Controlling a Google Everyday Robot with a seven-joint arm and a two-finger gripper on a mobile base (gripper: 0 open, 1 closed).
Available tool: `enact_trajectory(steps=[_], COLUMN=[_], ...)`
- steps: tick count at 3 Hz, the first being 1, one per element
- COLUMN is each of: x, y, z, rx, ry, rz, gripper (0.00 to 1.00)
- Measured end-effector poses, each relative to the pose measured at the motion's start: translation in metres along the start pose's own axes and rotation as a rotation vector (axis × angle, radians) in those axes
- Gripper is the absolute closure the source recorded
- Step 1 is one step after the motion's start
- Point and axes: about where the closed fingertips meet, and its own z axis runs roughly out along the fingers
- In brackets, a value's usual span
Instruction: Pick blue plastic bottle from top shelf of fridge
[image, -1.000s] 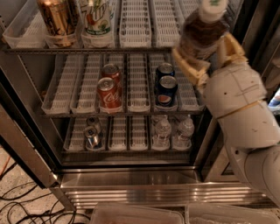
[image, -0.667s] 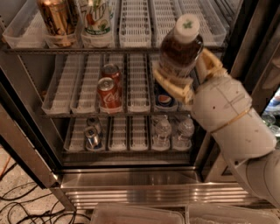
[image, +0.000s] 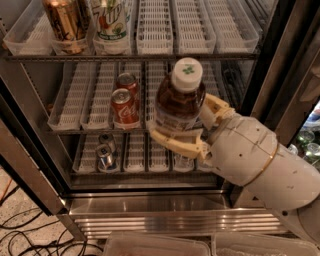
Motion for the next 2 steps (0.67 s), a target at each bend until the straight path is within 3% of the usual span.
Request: enact_trajectory(steps=[1,2], x=[-0.0006,-0.0006], y=[0.0229,0.0229], z=[0.0002,0.0002], rx=[-0.087,-0.087], ry=[-0.001,-0.001], rz=[0.002,0.002], gripper=[1.00,1.00])
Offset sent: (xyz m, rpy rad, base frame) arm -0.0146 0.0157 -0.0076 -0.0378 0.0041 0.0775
